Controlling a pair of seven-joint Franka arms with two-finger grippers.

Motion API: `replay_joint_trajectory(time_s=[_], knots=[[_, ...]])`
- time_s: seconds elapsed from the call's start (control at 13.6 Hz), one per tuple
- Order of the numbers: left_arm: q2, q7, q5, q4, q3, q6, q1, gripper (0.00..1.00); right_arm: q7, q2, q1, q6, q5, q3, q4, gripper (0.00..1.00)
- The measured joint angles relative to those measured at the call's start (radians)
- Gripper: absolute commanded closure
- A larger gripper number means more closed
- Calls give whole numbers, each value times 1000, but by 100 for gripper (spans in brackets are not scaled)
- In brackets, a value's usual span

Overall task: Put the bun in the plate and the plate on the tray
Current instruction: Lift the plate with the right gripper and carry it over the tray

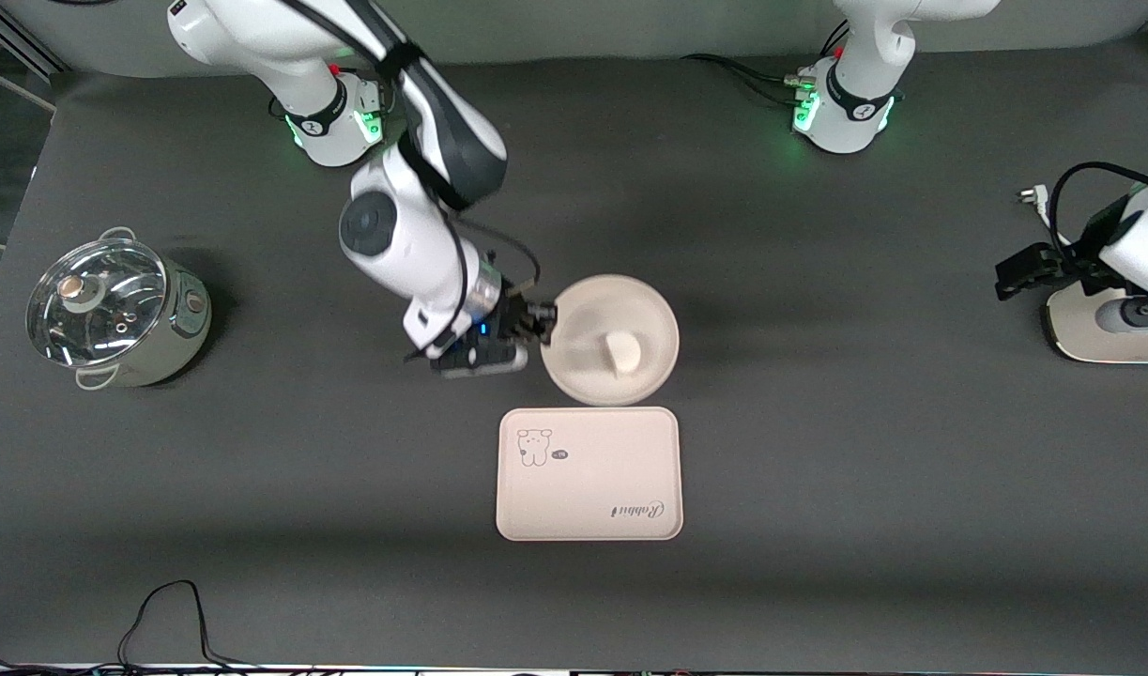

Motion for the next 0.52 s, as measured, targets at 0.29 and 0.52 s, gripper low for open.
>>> replay_joint_trajectory(time_s=[0.29,0.52], knots=[[25,10,-19,0,-1,-4,26,0,-4,287,-97,-142,0,-11,418,100],[25,10,-18,24,-11,-44,23,0,-10,402,-114,-122,0,-11,512,100]])
